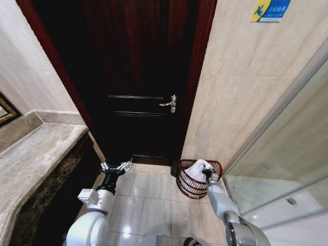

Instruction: Discard the used towel into the hamper.

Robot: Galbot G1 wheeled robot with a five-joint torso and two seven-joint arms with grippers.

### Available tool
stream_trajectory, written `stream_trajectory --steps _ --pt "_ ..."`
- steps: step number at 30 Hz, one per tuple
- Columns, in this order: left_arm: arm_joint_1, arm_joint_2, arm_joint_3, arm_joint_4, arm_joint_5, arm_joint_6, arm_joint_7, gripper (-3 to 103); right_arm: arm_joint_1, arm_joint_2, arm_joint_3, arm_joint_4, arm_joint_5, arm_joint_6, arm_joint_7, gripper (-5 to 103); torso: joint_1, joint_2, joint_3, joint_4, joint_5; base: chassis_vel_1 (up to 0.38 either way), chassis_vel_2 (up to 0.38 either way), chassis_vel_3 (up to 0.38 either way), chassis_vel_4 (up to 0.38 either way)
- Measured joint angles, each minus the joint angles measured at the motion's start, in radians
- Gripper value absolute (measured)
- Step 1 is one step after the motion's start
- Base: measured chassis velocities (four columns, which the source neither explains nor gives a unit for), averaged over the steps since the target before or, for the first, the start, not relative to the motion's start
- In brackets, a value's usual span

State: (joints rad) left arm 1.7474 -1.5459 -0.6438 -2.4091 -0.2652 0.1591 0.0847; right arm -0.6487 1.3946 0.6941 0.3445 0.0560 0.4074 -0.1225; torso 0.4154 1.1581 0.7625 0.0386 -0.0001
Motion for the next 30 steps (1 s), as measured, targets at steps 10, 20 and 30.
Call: stream_trajectory --steps 10,20,30 --pt "0.0 0.0 0.0 0.0 0.0 0.0 0.0 100 0.012 -0.018 0.014 -0.057 0.086 -0.155 0.068 36 0.0 0.0 0.0 -0.0001 0.0001 0.0 0.0 0.0 0.0" --pt "0.0 0.0 0.0 0.0 0.0 0.0 0.0 100 -0.061 0.017 0.007 0.069 0.134 0.051 -0.079 79 0.0 0.0 0.0 0.0005 0.0004 0.0 0.0 0.0 0.0" --pt "0.0 0.0 0.0 0.0 0.0 0.0 0.0 100 -0.326 -0.001 -0.006 0.42 0.027 -0.053 -0.123 100 0.0 0.0 0.0 0.0 0.0004 0.0 0.0 0.0 0.0"
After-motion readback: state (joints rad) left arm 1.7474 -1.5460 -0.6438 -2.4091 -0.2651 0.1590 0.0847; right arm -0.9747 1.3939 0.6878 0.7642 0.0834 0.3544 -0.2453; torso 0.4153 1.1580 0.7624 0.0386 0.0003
